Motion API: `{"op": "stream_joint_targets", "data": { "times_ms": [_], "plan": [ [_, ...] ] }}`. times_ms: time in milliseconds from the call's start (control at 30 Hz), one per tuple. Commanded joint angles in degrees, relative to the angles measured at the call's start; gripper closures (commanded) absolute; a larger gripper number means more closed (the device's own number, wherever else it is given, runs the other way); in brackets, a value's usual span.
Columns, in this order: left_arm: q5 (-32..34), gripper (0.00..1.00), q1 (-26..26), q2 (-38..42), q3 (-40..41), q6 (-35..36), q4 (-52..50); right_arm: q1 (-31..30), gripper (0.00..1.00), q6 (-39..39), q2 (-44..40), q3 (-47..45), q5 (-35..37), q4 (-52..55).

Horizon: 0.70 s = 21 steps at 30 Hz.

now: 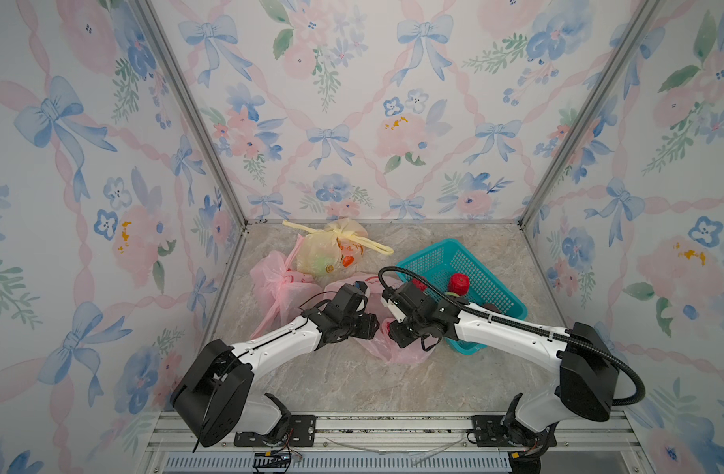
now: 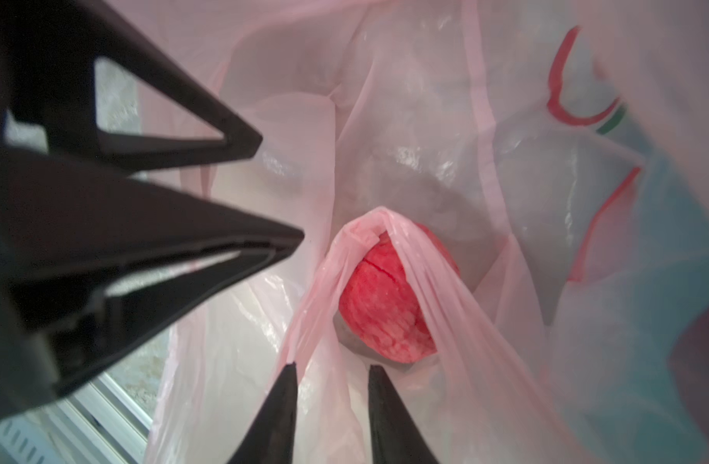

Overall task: Untie the knot of a plastic bag & take out the apple
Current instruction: Adjust the plastic bag at the center of the board.

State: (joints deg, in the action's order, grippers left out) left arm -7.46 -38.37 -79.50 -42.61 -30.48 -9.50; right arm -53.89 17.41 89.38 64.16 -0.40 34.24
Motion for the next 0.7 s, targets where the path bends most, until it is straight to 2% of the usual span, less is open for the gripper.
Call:
{"op": "stream_joint_targets", "data": {
  "times_ms": [0, 33, 200, 400, 567, 600, 667],
  "plan": [
    [-0.2, 0.43, 1.1, -1.6, 2.7, -1.1, 3.5, -2.4, 0.96, 1.4, -1.1, 0.3, 4.7, 7.4],
    [-0.1, 0.43, 1.4, -2.0, 3.2, -1.3, 3.8, -2.8, 1.00, 1.7, -2.0, -0.7, 5.9, 8.1],
    [-0.5, 0.43, 1.7, -5.2, 5.4, -2.3, 6.2, -3.6, 1.00, 2.2, -6.6, -6.7, 8.2, 6.9],
    [-0.4, 0.44, 1.7, -7.9, 6.9, -3.5, 8.3, -3.5, 1.00, 1.8, -5.3, -11.5, 7.5, 6.3],
    [0.1, 0.44, 1.8, -8.0, 7.1, -3.4, 7.9, -0.5, 1.00, 0.6, -4.1, -13.7, 7.0, 2.6],
    [0.1, 0.44, 1.7, -7.8, 7.1, -3.5, 7.8, -0.4, 0.99, 0.3, -4.6, -13.8, 6.7, 1.4],
    [0.2, 0.44, 1.8, -7.7, 6.9, -3.6, 7.8, -0.3, 0.87, -0.1, -6.4, -13.7, 5.4, -1.2]
  ]
}}
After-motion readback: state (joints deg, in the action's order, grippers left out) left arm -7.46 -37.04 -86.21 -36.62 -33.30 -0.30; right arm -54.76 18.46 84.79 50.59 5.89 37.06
